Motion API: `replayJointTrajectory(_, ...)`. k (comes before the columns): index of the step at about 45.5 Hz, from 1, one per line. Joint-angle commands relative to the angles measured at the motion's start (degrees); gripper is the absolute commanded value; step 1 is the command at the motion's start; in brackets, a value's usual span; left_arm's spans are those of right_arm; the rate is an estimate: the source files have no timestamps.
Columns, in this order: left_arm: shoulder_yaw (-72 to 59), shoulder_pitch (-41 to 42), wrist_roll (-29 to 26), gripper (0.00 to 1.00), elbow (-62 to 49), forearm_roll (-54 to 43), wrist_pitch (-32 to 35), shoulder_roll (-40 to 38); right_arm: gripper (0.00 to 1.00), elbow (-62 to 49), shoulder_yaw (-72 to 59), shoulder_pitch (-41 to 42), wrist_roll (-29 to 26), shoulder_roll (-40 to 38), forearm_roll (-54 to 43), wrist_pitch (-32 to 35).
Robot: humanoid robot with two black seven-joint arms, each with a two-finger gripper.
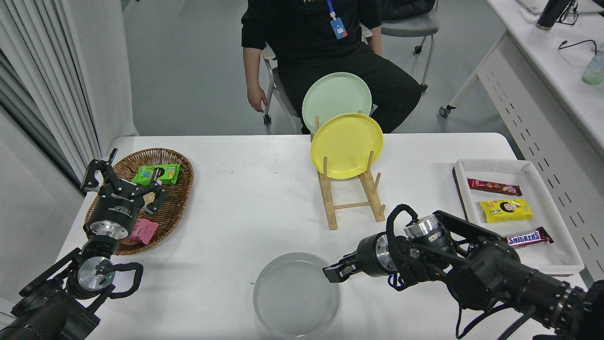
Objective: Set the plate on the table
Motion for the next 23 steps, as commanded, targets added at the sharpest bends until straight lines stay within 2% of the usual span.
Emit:
replayJointTrajectory(1,0.0,0.1,0.0,0.98,0.0,0.0,0.0,0.0,1.00,0.0,3.8,0.3,0.0,1.2,-1.8,0.0)
replayJointTrajectory(9,0.0,0.1,0.0,0.98,0.0,0.0,0.0,0.0,1.00,0.4,7.5,0.9,0.0,3.3,-7.1,0.0)
replayJointTrajectory(20,0.0,0.0,0.0,0.98,0.0,0.0,0.0,0.0,1.00,0.8,5.8,1.9,0.0,4.0,-14.0,0.0)
replayJointTrajectory(23,0.0,0.0,0.0,0.98,0.0,0.0,0.0,0.0,1.00,0.9,4.7,2.0,0.0,3.9,-17.8,6.5)
